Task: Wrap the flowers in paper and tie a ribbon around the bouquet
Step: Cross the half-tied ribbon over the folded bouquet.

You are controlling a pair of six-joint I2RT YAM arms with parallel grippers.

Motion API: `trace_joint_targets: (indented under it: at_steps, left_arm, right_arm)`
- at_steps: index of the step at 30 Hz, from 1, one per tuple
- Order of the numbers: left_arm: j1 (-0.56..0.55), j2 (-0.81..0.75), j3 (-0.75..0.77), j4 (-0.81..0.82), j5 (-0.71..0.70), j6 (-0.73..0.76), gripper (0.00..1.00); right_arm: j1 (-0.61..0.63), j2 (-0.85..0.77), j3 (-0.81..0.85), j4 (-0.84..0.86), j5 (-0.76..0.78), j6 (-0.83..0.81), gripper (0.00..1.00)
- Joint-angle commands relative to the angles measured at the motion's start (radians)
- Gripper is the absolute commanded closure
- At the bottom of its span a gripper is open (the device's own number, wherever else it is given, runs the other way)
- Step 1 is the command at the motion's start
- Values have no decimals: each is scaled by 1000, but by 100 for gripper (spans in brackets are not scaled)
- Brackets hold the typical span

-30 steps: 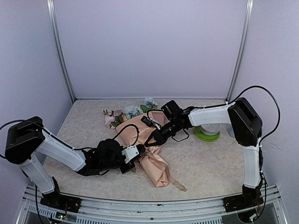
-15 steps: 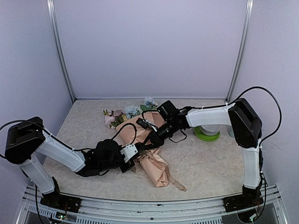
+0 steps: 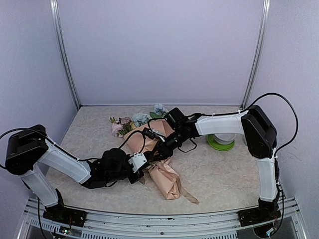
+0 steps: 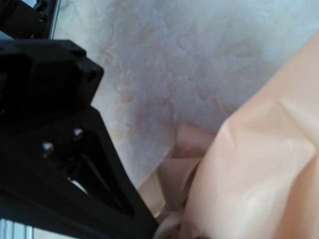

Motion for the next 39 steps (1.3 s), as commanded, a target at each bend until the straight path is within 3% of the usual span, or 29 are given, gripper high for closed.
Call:
trace_joint_targets:
  at_steps: [1, 10, 14, 17, 22, 32, 39]
  left_arm:
    - [-5, 3, -13, 25, -15, -18, 100]
    - [-5, 4, -11, 27, -11, -21, 100]
    - [-5, 1, -10, 26, -9, -20, 100]
    - [-6, -2, -12, 20, 13, -17, 100]
    - [-12, 2, -18, 2, 25, -13, 100]
    - [-22, -48, -38, 9, 33, -19, 100]
    - [-4, -252, -104, -27, 102, -65, 59]
  right_arm:
    - [11, 7, -23, -21, 24, -29, 70]
    - [24, 21, -16, -34, 106, -49, 75]
    - [24, 18, -12, -41, 90, -54, 95]
    - [22, 14, -1, -32, 55, -33, 100]
    - [15, -9, 2, 5, 16, 18, 100]
    - [-43, -89, -148, 225, -66, 165, 100]
    - [-44, -95, -175, 259, -90, 169, 100]
